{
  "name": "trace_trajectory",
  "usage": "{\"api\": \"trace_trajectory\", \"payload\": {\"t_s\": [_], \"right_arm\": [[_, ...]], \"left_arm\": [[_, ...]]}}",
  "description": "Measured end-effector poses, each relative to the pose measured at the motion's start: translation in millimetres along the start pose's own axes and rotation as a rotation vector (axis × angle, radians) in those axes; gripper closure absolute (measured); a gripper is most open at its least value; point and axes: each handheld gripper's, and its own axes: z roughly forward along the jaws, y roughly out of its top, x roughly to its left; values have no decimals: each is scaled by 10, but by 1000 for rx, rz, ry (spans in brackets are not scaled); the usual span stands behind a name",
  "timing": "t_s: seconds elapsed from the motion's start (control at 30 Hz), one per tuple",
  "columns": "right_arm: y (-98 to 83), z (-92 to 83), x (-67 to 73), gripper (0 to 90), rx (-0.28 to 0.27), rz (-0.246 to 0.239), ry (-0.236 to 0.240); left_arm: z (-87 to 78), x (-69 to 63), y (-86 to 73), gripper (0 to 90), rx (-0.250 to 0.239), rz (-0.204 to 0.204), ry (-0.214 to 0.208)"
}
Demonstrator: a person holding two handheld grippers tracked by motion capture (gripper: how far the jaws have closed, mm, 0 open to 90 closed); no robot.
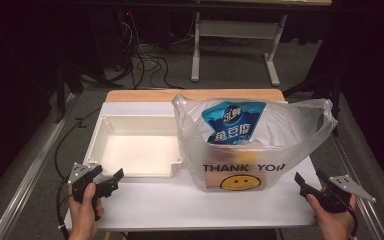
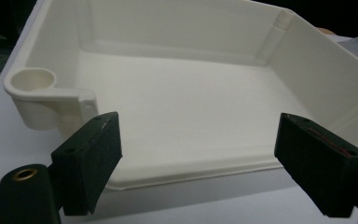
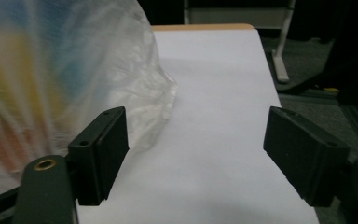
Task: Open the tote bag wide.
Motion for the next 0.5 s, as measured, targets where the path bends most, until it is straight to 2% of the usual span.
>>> {"api": "trace_trajectory", "payload": {"t_s": [0.1,0.13,0.17,0.2,0.27,0.33,0.37,0.43,0.5], "right_arm": [[36,-56,44,293,-29,12,37],[61,-72,56,308,-40,14,54],[61,-72,56,308,-40,14,54],[119,-109,114,309,-71,20,95],[177,-151,194,303,-93,-16,118],[222,-191,273,274,-110,-28,145],[244,-213,308,259,-118,-35,152],[302,-252,358,198,-136,-28,196],[366,-281,406,163,-153,-43,211]], "left_arm": [[-13,-22,6,153,-1,6,5],[-30,-78,12,153,-10,18,0],[-30,-78,12,153,-10,18,0],[-63,-159,29,153,-24,22,-29],[-87,-268,49,154,-37,40,-41],[-91,-394,68,154,-46,73,-51],[-88,-460,82,155,-51,85,-62],[-82,-587,125,154,-69,103,-100],[-75,-723,187,155,-87,118,-127]]}}
